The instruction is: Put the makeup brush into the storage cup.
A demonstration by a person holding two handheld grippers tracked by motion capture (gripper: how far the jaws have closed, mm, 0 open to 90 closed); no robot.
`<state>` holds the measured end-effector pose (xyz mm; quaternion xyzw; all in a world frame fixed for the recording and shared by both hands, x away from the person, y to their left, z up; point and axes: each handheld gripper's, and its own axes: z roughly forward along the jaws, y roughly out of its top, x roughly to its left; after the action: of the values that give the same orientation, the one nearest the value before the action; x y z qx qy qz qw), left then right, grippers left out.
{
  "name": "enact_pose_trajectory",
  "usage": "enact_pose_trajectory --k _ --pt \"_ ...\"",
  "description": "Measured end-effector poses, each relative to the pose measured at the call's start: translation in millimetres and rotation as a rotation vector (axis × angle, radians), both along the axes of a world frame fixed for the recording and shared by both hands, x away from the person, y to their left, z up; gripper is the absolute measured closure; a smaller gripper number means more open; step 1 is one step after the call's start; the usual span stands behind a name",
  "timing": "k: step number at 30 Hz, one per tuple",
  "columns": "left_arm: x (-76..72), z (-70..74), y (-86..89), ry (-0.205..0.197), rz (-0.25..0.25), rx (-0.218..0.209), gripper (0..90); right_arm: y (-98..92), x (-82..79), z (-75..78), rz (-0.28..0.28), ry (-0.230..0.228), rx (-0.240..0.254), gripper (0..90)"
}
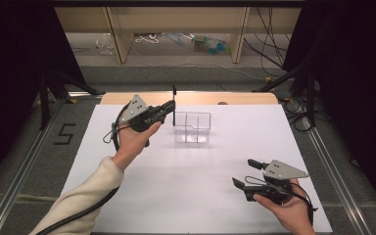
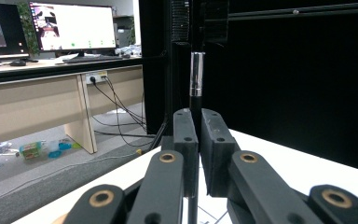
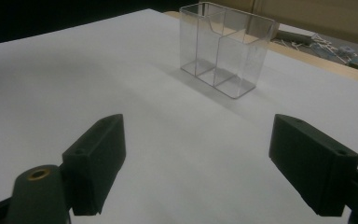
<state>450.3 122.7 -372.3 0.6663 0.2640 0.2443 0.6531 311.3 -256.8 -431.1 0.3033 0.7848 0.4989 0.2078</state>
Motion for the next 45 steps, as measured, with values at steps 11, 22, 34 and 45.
enact_pose_trajectory --k 11,22,34,45 --pt "3.1 -0.2 -3.4 0.000 0.001 0.003 85.7 -0.1 -0.1 0.0 0.000 0.000 0.000 19.8" --pt "5.4 0.7 -5.0 -0.004 -0.001 0.002 85.7 -0.1 -0.1 0.0 0.001 0.000 0.000 19.8" --pt "8.0 1.0 -7.7 -0.001 -0.002 -0.002 85.7 -0.1 0.2 -0.1 0.003 0.000 0.003 19.8" --pt "9.9 0.4 -10.5 0.000 -0.005 -0.001 85.7 0.0 0.2 -0.3 0.002 0.000 0.002 19.8"
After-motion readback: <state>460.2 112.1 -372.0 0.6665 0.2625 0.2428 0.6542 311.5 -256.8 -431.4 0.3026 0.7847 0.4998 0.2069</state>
